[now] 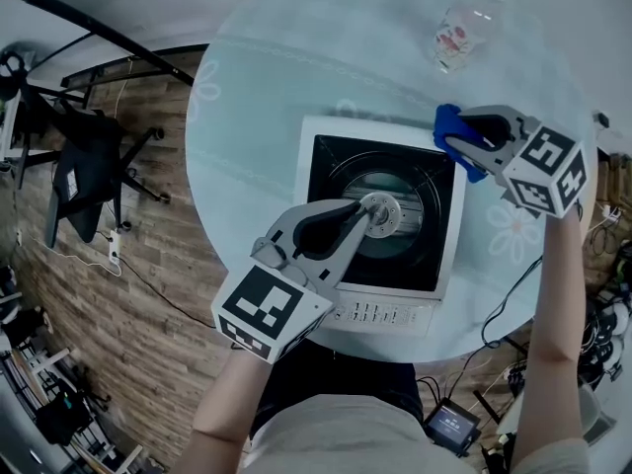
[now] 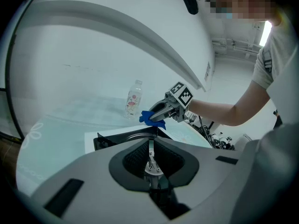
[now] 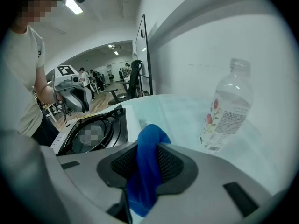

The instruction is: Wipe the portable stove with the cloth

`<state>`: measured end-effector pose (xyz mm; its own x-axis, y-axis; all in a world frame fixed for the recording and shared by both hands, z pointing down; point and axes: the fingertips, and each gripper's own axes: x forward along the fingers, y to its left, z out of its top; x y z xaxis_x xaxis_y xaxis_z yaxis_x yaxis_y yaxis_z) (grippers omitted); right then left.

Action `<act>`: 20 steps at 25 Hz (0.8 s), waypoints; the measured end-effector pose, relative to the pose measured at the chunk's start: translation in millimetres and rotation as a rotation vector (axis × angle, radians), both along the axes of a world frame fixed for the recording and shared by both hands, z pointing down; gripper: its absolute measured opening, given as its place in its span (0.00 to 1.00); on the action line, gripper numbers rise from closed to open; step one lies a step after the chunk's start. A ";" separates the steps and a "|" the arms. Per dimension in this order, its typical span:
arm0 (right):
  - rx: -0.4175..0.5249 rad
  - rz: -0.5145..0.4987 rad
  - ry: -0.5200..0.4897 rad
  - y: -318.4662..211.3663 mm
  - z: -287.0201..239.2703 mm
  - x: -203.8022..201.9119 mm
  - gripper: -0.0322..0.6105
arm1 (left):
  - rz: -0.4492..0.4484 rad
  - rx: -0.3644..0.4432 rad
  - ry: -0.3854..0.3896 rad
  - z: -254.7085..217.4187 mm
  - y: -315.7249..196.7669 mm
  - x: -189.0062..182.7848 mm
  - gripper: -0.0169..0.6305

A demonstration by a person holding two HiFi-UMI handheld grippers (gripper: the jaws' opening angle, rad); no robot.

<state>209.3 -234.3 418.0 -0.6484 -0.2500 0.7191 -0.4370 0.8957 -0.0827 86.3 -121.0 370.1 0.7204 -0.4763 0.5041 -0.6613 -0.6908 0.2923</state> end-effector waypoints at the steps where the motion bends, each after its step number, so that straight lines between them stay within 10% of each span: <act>1: 0.004 0.020 -0.003 0.1 -0.6 2.0 0.24 | 0.004 0.001 -0.001 0.0 1.0 -0.7 0.10; 20: 0.079 0.330 0.023 22.3 -2.4 31.3 0.24 | 0.091 0.003 0.022 -5.8 29.6 -5.6 0.10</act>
